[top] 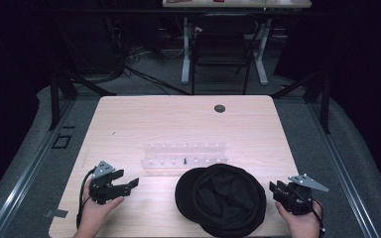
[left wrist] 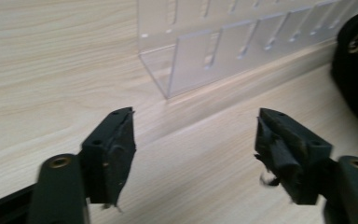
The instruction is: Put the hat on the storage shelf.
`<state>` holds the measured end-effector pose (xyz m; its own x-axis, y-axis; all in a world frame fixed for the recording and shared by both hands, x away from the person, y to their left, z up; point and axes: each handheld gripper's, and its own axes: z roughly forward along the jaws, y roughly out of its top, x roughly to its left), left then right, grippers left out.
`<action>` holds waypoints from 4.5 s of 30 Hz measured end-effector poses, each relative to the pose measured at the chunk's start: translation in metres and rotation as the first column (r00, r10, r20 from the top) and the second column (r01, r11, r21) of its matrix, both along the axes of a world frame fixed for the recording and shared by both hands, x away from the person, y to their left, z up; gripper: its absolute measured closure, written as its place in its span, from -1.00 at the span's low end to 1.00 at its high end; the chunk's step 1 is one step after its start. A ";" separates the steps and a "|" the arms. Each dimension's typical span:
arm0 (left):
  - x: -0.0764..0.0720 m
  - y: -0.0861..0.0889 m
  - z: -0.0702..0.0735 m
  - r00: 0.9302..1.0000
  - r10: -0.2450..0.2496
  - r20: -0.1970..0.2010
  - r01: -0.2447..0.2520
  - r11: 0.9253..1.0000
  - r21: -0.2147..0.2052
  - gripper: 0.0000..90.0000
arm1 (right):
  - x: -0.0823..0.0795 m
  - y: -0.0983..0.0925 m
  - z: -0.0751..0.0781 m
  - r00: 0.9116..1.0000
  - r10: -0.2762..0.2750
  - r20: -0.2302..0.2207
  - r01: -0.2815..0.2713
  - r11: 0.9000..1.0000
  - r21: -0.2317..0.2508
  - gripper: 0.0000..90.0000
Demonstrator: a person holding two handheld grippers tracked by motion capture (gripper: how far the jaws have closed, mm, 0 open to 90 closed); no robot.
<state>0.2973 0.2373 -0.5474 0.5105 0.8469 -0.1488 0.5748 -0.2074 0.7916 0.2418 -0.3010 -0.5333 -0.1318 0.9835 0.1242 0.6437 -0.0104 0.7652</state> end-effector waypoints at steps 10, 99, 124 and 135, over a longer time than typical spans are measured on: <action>-0.003 -0.007 -0.010 1.000 -0.014 0.000 0.014 1.000 0.021 -0.10 | 0.000 0.000 0.002 0.999 0.009 -0.047 -0.008 1.000 0.019 0.53; -0.007 -0.017 -0.009 0.998 -0.052 -0.030 0.053 0.998 0.020 0.02 | 0.002 0.004 0.032 0.933 0.192 -0.304 -0.080 0.936 0.344 0.95; -0.007 -0.017 -0.009 0.998 -0.052 -0.030 0.053 0.998 0.021 0.02 | 0.008 0.012 0.063 0.931 0.264 -0.251 -0.152 0.907 0.392 0.95; -0.007 -0.017 -0.010 0.998 -0.049 -0.028 0.049 0.999 0.017 0.02 | 0.011 0.011 0.072 0.929 0.286 -0.234 -0.159 0.881 0.446 0.96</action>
<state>0.2907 0.2202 -0.5571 0.5472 0.8237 -0.1486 0.5852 -0.2495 0.7716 0.2527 -0.2896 -0.4611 -0.2369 0.7821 0.5764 0.8553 -0.1136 0.5056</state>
